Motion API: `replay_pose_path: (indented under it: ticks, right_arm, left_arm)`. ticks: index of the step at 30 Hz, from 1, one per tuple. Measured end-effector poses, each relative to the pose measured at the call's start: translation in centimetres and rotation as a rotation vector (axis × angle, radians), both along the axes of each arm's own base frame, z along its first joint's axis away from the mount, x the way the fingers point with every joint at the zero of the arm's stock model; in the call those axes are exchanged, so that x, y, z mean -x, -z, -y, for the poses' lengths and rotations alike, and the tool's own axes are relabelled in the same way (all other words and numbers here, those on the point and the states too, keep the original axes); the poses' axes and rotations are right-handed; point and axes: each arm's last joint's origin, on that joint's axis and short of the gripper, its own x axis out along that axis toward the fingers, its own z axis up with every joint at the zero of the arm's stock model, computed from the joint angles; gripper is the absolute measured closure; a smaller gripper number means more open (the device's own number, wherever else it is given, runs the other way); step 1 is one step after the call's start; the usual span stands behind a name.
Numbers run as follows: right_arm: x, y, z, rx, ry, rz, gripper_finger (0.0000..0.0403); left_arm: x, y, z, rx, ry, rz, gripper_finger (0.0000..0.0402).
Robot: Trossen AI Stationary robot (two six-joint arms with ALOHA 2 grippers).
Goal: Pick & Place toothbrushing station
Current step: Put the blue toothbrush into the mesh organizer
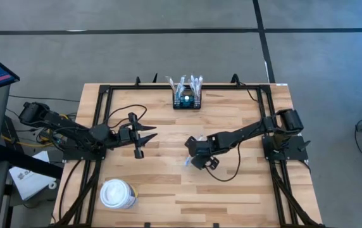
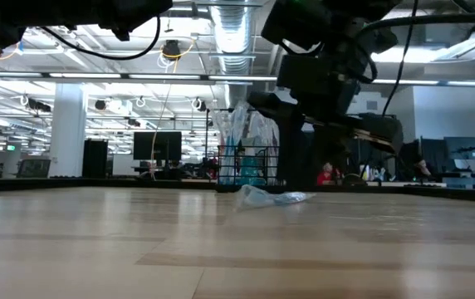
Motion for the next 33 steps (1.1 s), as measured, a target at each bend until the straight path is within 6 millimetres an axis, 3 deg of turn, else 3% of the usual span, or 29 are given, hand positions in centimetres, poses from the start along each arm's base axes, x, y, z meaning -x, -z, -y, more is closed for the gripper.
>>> replay_pose_path:
  ticks: [9,20,33]
  right_arm:
    - [-0.7,-0.4,-0.1,-0.015,0.000,0.086,0.0311]
    - [-1.8,2.7,-0.5,0.000,-0.021,0.058,0.0311]
    - [-2.0,2.9,-0.5,-0.033,0.031,0.076,0.0320]
  left_arm:
    - [0.0,0.0,0.0,0.000,0.000,0.001,0.0294]
    - [0.0,0.0,0.0,0.000,0.000,0.000,0.0294]
    - [0.0,0.0,0.0,0.000,0.000,0.000,0.0294]
